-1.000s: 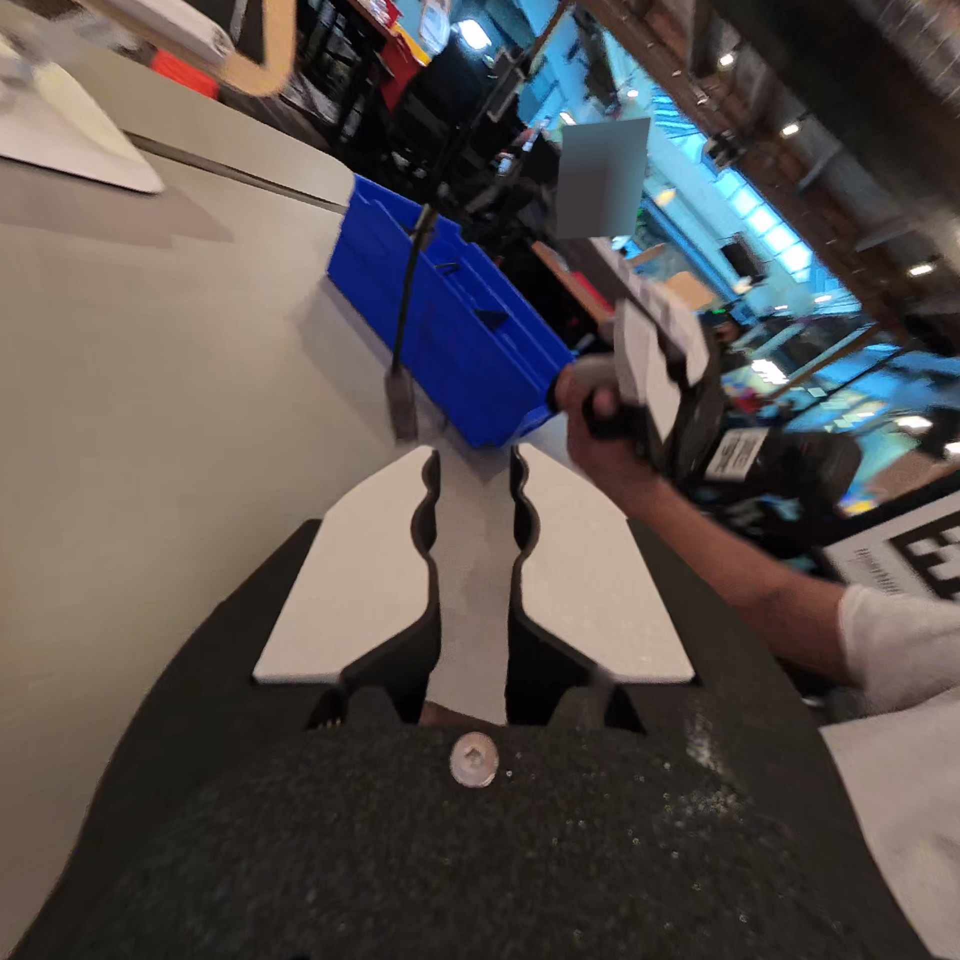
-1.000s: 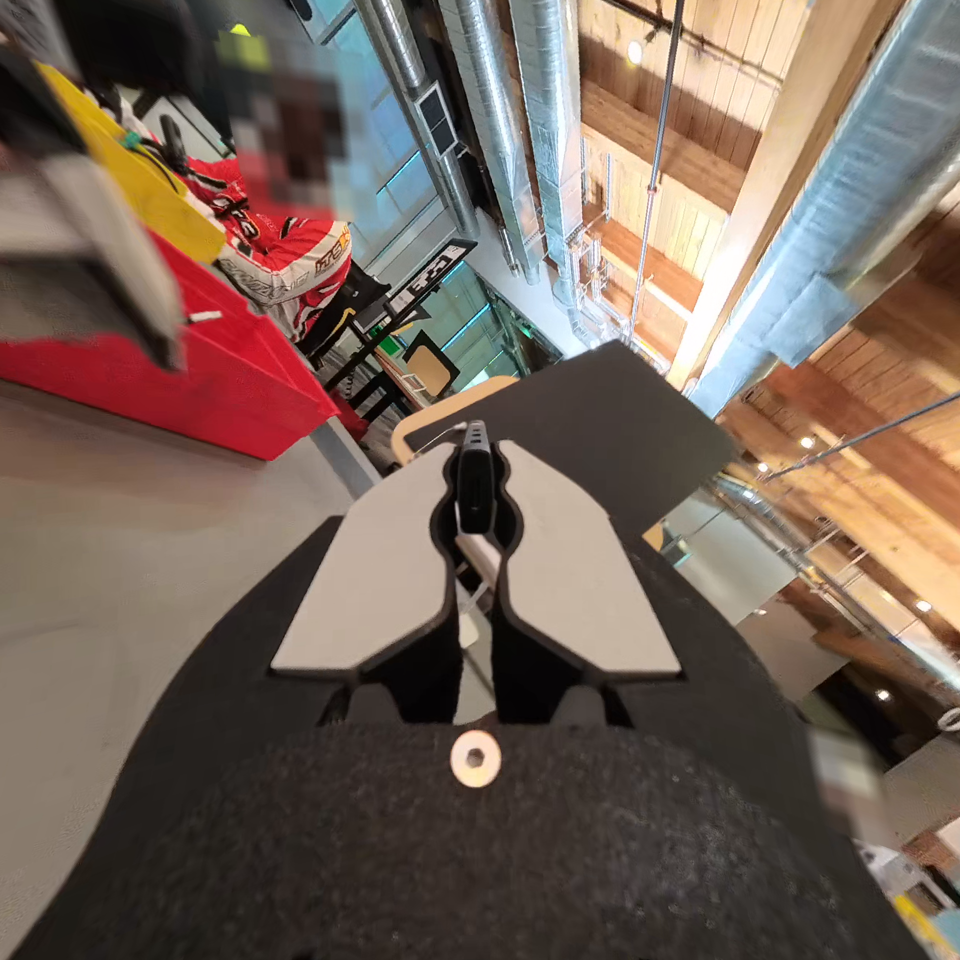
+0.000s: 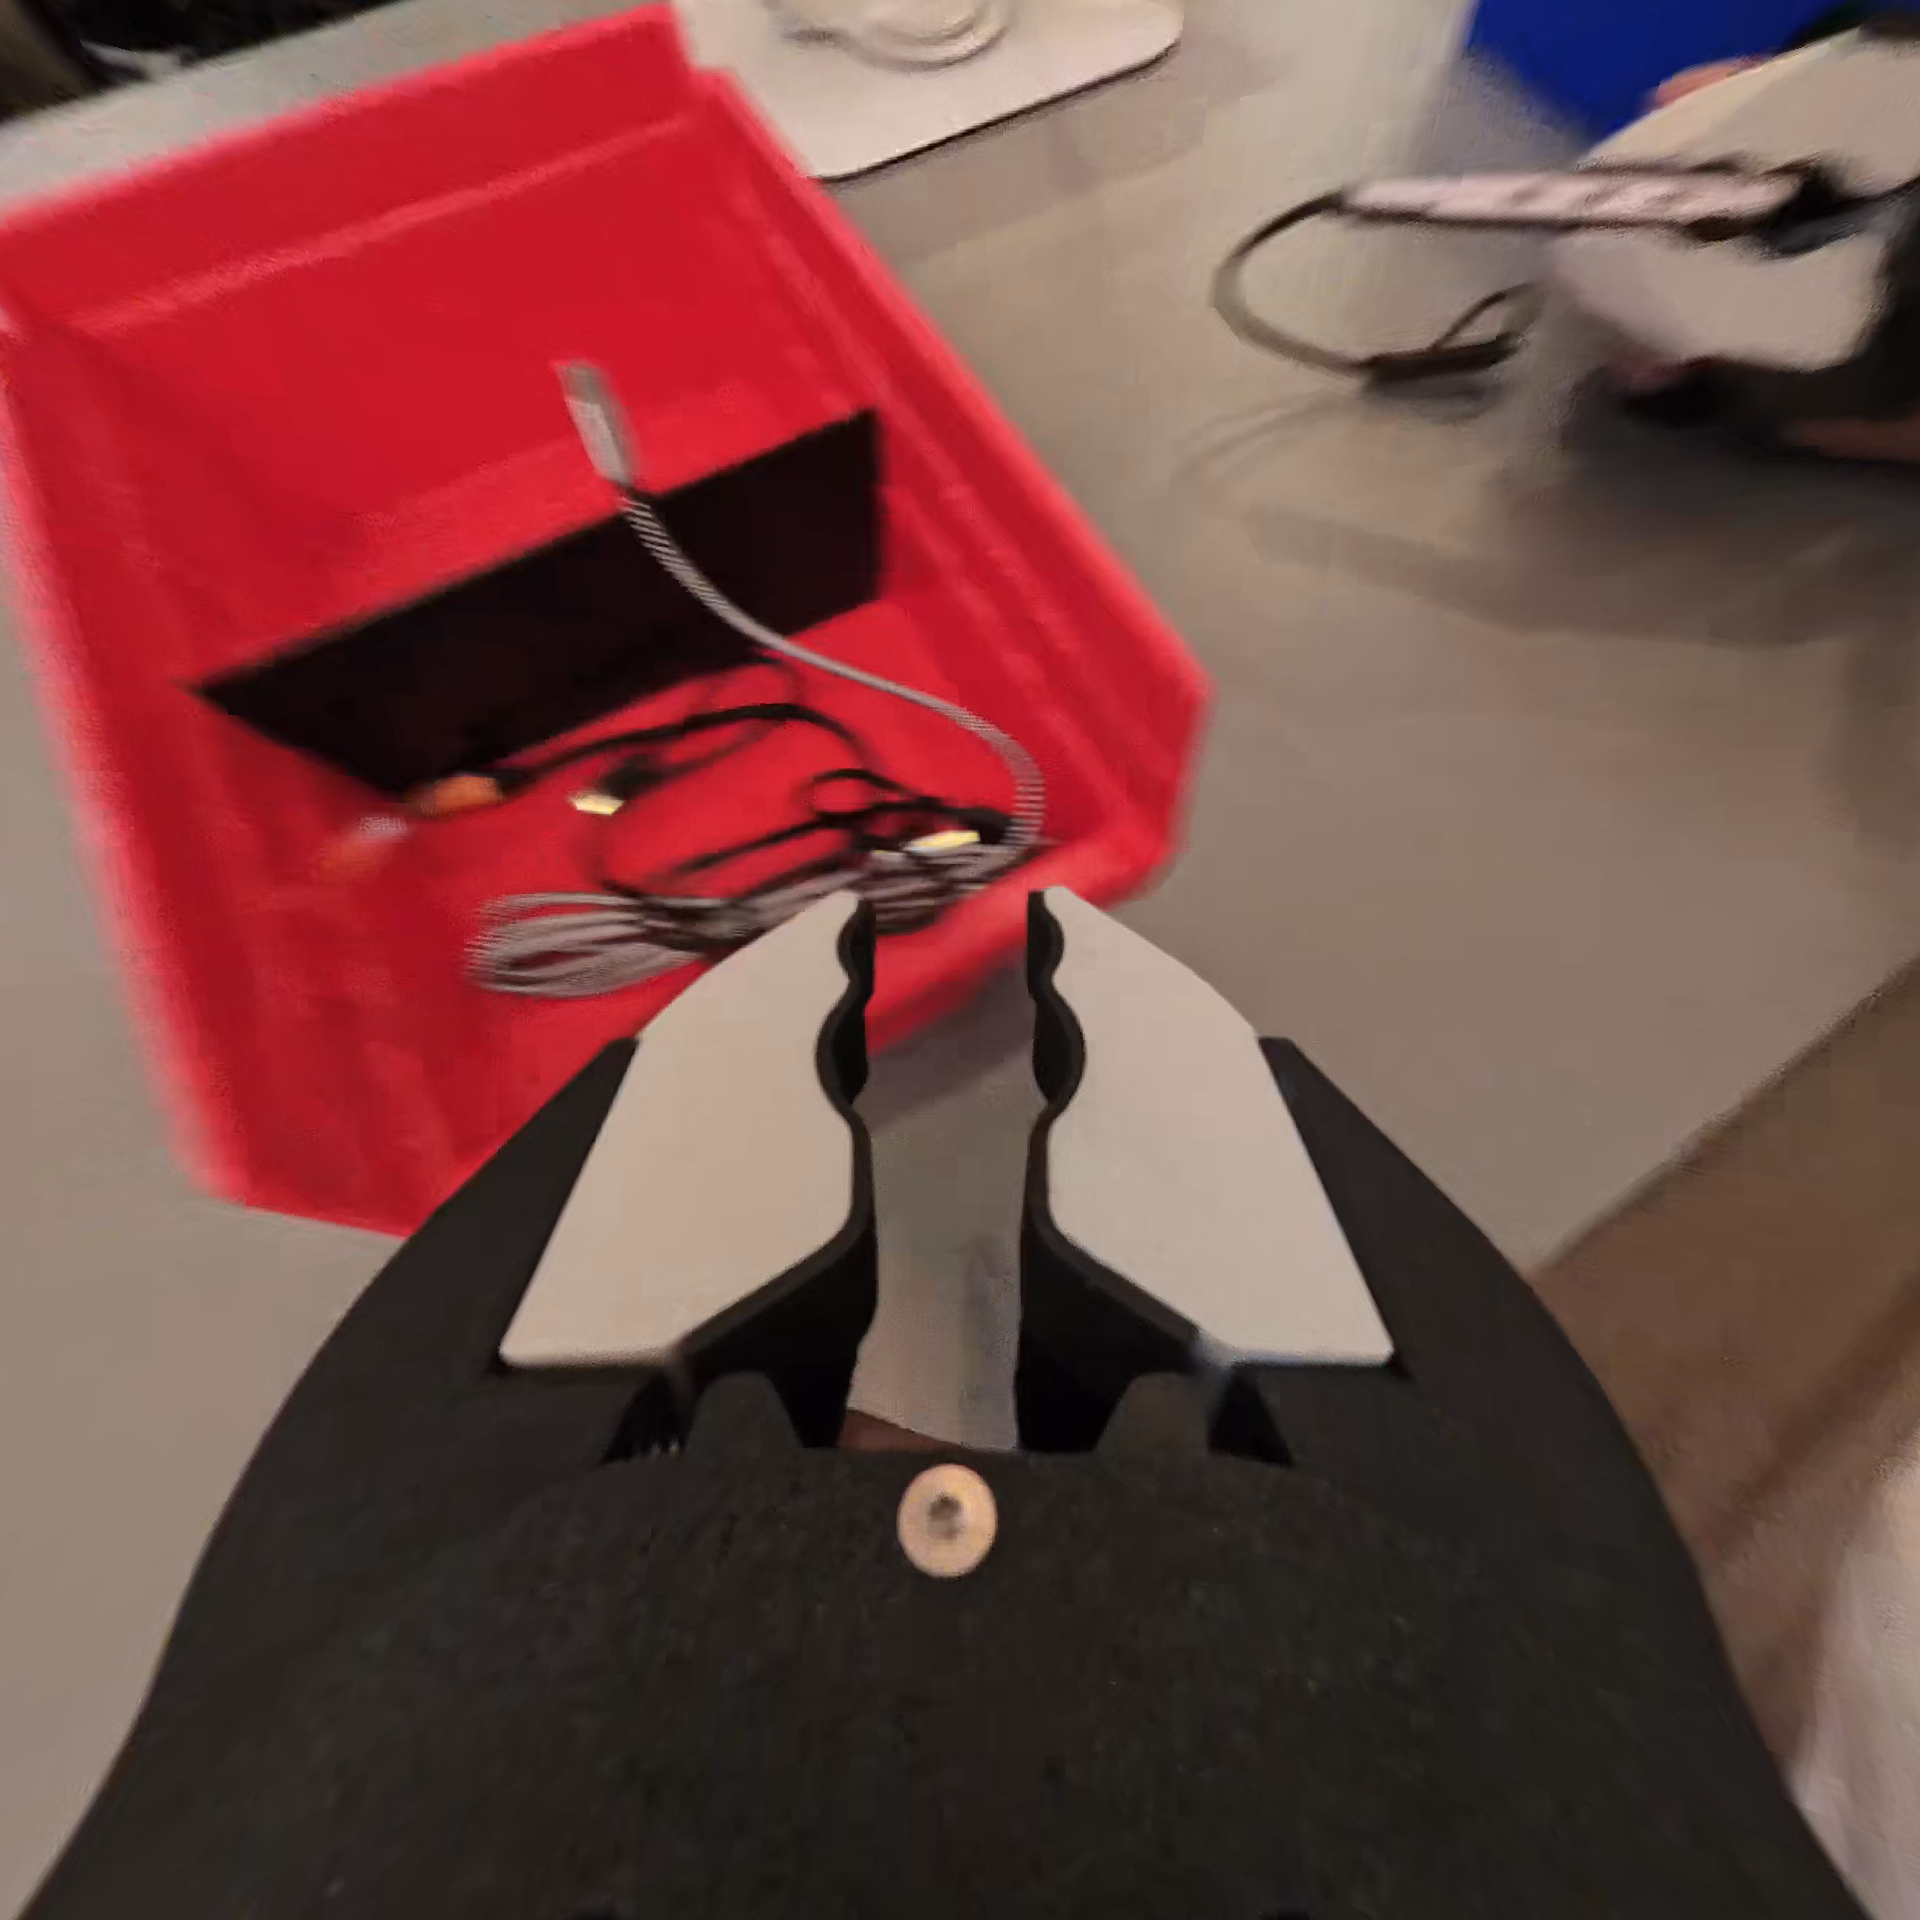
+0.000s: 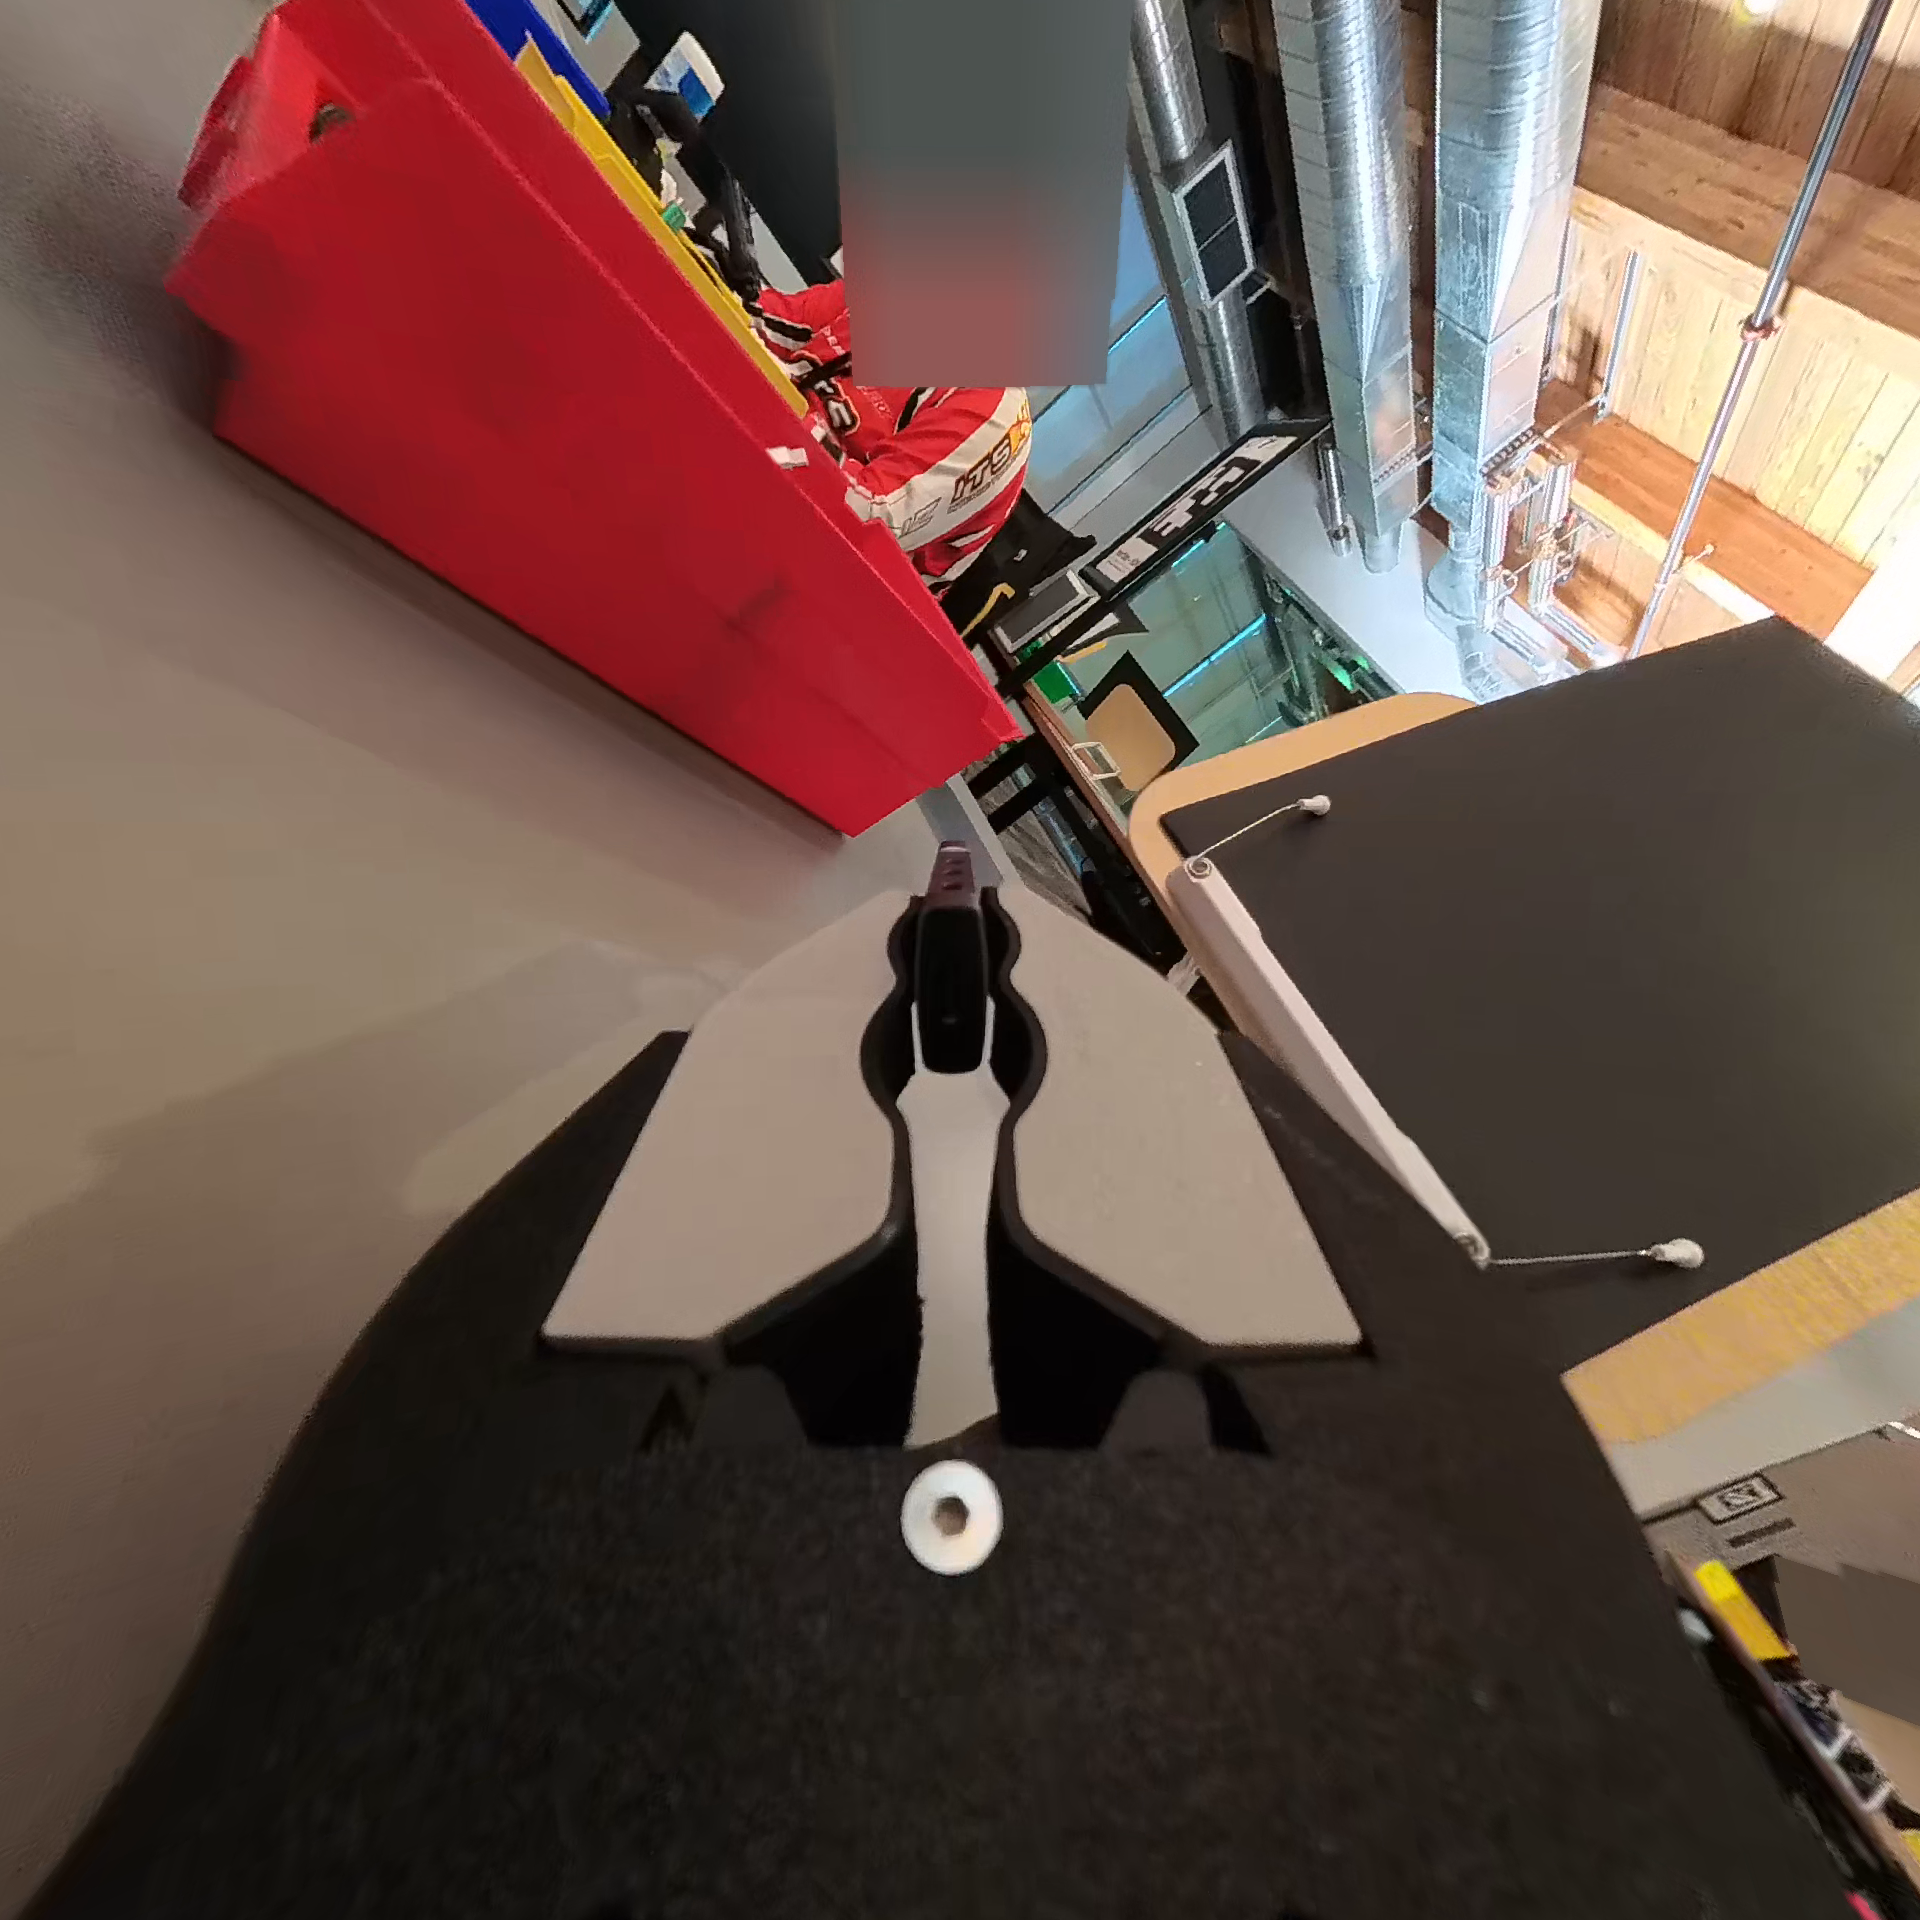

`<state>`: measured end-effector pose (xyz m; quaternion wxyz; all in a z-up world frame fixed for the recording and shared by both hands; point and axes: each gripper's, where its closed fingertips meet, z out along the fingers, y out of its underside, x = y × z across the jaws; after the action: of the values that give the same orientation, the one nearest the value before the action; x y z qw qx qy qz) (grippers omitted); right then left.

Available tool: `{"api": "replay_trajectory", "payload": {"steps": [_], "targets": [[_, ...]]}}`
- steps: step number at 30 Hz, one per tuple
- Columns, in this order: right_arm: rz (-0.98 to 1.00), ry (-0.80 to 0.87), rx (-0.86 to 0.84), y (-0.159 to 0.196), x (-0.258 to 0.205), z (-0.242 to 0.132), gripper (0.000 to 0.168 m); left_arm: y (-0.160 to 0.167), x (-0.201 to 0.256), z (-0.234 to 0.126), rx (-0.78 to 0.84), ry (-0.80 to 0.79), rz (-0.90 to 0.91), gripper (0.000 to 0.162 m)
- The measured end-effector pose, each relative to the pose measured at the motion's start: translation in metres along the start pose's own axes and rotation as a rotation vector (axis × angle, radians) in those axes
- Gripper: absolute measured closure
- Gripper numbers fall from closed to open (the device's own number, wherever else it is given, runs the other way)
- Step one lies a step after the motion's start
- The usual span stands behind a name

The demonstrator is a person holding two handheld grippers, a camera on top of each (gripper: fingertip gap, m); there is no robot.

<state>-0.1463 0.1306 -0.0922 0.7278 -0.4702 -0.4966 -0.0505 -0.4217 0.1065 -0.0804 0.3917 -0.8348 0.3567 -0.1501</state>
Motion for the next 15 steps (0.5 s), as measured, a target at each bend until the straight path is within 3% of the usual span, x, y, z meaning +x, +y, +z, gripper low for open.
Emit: {"api": "replay_trajectory", "payload": {"steps": [4, 7, 10, 15], "targets": [[0.042, -0.002, -0.001, 0.002, 0.003, -0.001, 0.159, 0.009, -0.044, 0.016, -0.303, 0.079, 0.199, 0.129], [0.058, -0.012, 0.001, 0.002, 0.003, -0.002, 0.159, 0.010, -0.049, 0.031, -0.403, 0.159, 0.388, 0.130], [0.070, -0.022, -0.002, 0.003, 0.002, -0.001, 0.159, 0.012, -0.049, 0.051, -0.489, 0.236, 0.445, 0.131], [0.087, -0.023, -0.001, 0.003, 0.003, -0.002, 0.159, 0.047, -0.055, 0.076, -0.727, 0.281, 0.537, 0.135]]}}
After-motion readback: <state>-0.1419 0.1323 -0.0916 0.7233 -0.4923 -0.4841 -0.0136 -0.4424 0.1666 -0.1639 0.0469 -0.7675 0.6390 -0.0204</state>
